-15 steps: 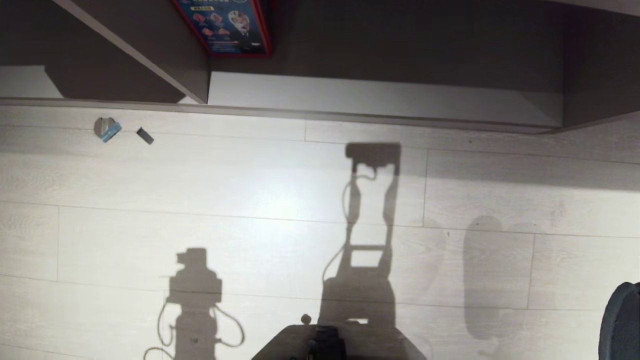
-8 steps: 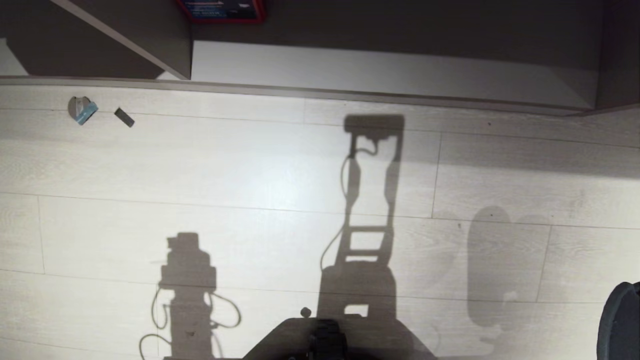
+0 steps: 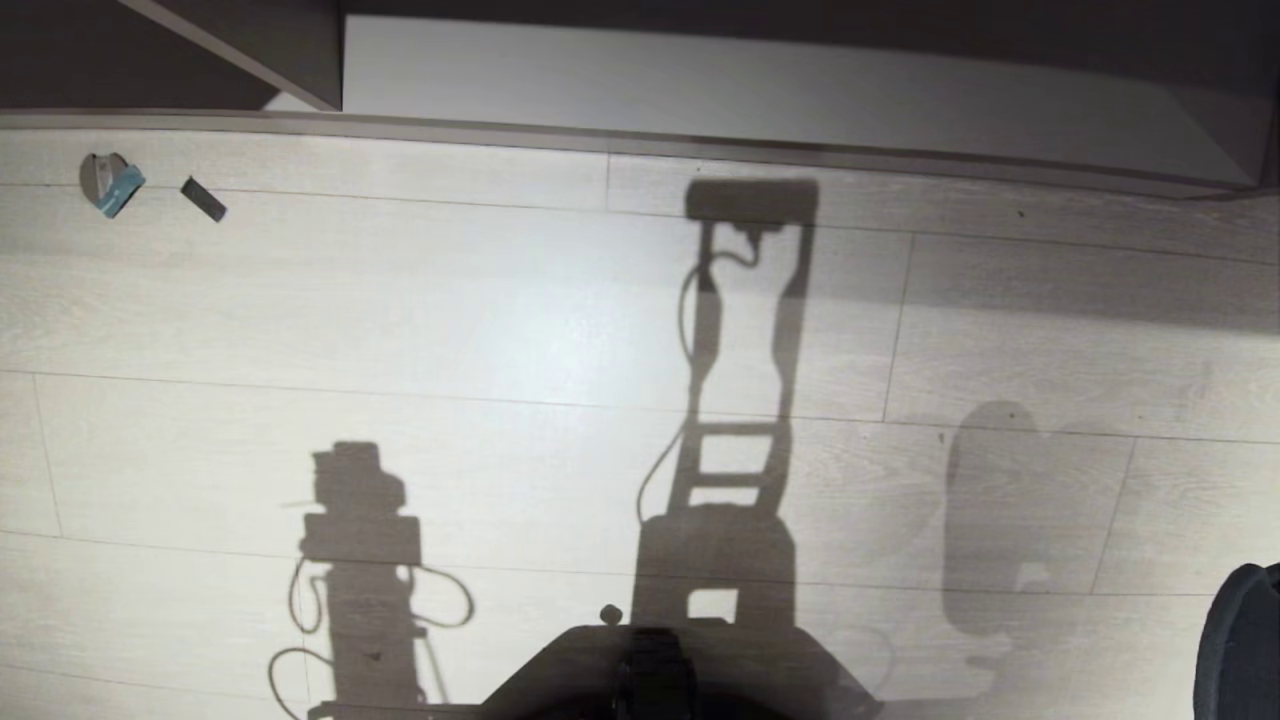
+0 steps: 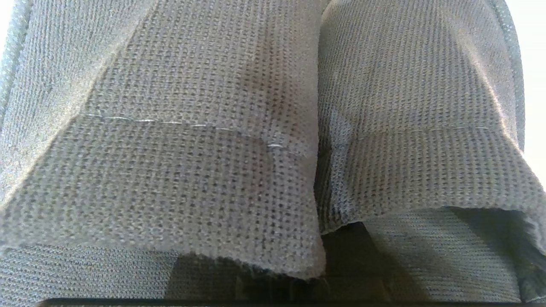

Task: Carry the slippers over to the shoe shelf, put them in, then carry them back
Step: Place the slippers into the shoe cabinet

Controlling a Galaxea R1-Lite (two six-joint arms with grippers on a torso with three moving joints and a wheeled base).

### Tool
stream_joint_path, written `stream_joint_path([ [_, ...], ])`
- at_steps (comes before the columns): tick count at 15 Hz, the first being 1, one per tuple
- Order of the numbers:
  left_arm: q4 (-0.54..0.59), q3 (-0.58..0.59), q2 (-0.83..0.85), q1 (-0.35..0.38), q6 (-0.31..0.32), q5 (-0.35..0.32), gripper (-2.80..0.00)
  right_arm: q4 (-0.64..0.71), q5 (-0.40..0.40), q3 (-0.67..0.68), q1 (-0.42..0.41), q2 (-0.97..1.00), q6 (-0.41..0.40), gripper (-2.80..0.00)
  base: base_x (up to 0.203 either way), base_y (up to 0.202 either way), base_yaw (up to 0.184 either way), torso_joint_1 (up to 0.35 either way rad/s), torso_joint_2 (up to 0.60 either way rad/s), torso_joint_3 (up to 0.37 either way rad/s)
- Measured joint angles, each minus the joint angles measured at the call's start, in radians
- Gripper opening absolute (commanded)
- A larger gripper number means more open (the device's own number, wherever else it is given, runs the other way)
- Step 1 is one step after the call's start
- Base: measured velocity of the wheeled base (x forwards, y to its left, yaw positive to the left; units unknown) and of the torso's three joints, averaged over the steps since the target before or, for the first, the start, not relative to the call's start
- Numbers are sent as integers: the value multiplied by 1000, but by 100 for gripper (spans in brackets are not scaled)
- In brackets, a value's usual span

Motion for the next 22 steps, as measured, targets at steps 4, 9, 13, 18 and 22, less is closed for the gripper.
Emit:
stream_joint_path([
  [4, 0, 0, 0, 0, 1, 0, -280, 1, 1, -1, 0, 0, -5, -280, 0, 0, 0, 0, 0, 0],
  [9, 0, 0, 0, 0, 2, 0, -280, -18, 29, -138, 8, 134, -5, -280, 0, 0, 0, 0, 0, 0],
  [13, 0, 0, 0, 0, 2, 0, -280, -156, 37, -274, 10, 522, -6, -280, 0, 0, 0, 0, 0, 0],
  [18, 0, 0, 0, 0, 3, 0, -280, -558, 42, -485, 11, 1015, -21, -280, 0, 0, 0, 0, 0, 0],
  [22, 0, 0, 0, 0, 3, 0, -280, -781, 45, -637, 11, 1230, -52, -280, 0, 0, 0, 0, 0, 0],
])
